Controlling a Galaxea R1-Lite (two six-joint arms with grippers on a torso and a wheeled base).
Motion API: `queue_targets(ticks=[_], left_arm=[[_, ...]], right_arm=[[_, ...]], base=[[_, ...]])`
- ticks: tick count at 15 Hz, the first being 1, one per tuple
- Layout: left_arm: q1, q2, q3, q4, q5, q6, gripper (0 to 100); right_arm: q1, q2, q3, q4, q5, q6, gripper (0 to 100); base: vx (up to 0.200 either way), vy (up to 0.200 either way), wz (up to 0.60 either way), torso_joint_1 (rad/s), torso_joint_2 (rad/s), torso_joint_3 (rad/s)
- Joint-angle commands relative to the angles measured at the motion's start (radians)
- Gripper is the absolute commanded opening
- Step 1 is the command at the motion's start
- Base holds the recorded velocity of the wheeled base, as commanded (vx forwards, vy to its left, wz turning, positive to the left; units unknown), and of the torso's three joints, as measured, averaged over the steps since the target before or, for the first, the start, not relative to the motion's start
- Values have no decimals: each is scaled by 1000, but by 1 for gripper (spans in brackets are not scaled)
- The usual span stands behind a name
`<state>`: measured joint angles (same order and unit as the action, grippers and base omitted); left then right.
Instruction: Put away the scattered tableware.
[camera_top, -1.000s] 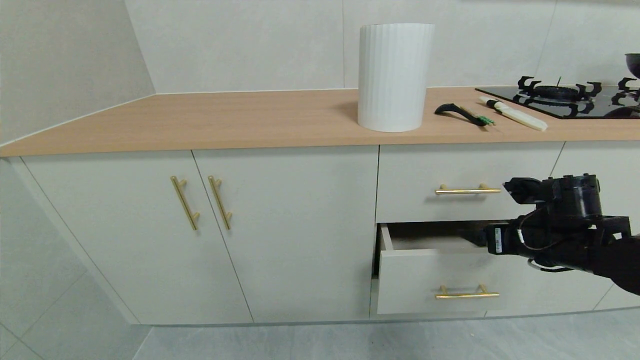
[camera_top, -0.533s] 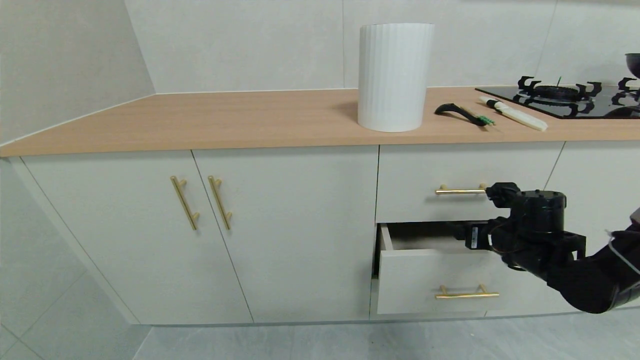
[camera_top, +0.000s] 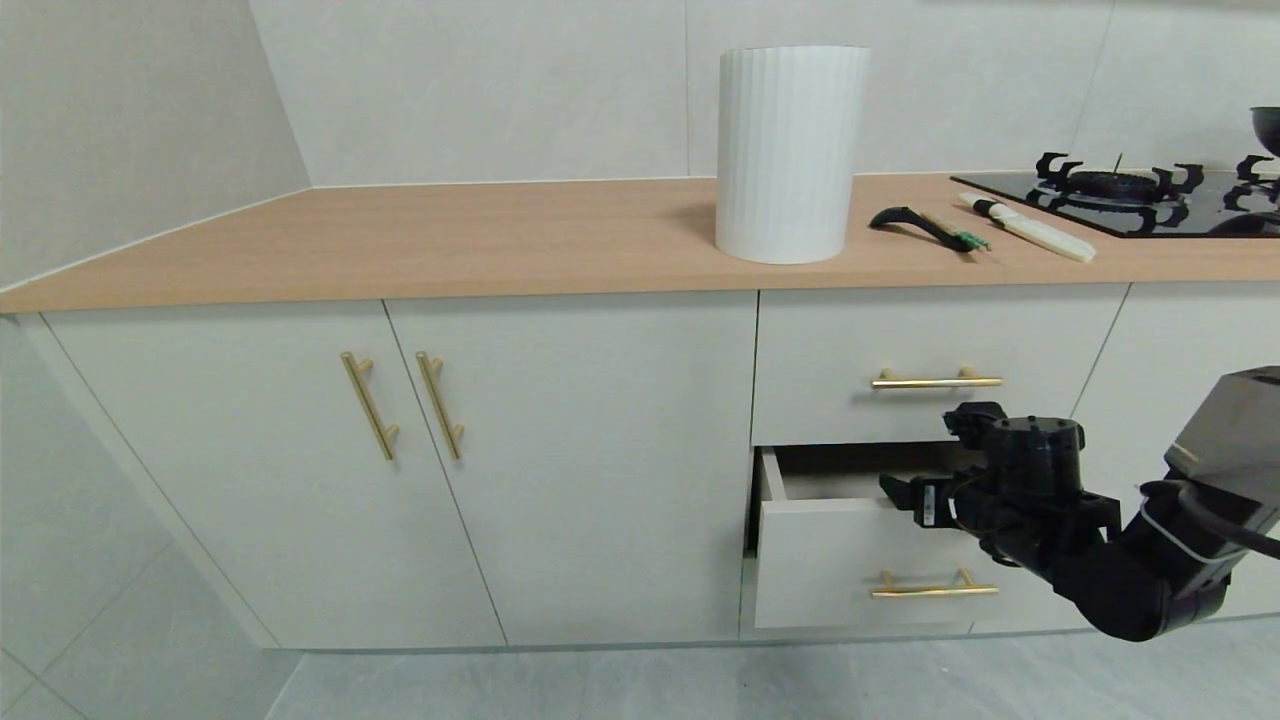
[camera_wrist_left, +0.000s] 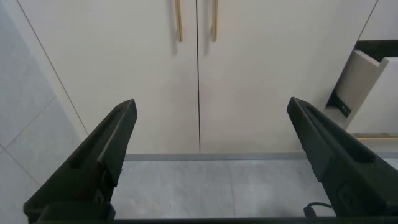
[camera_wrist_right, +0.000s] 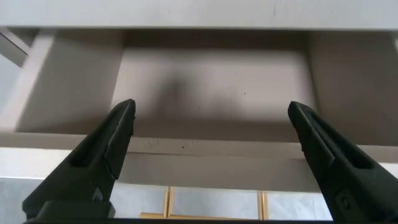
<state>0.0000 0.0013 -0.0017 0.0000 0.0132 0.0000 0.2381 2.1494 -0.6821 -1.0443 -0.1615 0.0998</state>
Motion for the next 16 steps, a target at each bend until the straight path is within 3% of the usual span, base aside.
queue_targets(ticks=[1,8,16], left_arm=[[0,0,0,0,1,0,100],[0,0,0,0,1,0,100],[0,0,0,0,1,0,100]], right_arm=[[0,10,3,0,0,0,100],[1,-11,12,41,2,-2,100],[6,-167,13,302,13,-2,100]], base=[[0,0,0,0,0,0],[0,0,0,0,0,0],[0,0,0,0,0,0]])
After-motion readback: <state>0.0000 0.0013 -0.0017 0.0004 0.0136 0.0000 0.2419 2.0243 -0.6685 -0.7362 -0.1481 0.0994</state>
